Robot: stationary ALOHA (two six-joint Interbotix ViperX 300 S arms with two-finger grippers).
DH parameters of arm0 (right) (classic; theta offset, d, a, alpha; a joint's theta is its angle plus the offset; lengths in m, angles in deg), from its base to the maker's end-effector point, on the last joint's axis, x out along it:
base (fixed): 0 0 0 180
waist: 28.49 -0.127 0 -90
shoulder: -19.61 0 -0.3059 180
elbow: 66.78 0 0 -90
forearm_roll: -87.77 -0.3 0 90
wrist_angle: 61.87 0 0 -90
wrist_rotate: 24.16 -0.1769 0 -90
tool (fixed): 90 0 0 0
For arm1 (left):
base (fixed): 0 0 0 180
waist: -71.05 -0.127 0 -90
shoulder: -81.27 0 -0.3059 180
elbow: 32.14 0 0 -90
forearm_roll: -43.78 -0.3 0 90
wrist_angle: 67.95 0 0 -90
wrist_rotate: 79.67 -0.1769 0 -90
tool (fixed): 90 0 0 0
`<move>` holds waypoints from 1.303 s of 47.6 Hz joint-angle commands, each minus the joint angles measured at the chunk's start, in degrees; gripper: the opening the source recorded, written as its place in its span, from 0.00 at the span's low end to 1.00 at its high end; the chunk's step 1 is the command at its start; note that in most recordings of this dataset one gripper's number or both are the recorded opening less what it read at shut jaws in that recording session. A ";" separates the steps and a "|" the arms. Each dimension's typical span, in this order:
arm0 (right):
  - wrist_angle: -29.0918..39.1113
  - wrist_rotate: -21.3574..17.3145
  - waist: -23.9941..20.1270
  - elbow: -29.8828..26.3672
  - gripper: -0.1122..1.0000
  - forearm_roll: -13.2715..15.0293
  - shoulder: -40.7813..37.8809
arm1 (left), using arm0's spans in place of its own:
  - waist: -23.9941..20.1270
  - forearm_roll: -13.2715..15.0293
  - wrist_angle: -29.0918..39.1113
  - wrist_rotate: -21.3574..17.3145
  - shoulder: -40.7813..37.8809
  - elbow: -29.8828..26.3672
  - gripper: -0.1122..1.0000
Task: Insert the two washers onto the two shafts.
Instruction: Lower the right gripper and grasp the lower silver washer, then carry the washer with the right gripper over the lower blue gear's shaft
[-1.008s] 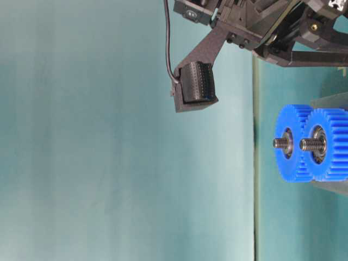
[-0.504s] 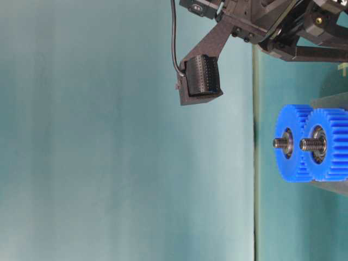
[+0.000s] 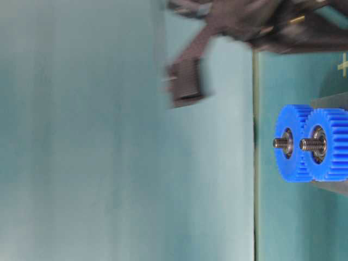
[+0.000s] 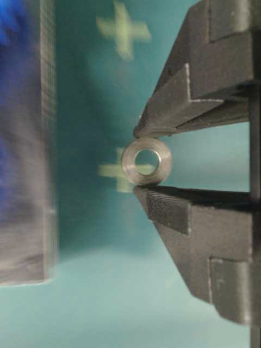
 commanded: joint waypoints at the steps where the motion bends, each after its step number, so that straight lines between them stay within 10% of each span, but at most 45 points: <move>1: 2.46 -0.44 -0.09 -3.78 0.37 0.00 3.16 | -0.09 -0.09 -0.53 0.09 -0.35 -0.79 0.11; 31: 6.15 0.53 0.00 -18.63 0.37 0.70 -3.69 | -0.09 -0.18 -0.79 0.00 0.26 -0.88 0.11; 62: 6.59 0.44 -0.79 -18.46 0.37 0.44 -4.83 | -0.09 -0.09 -0.79 0.18 0.79 -0.53 0.11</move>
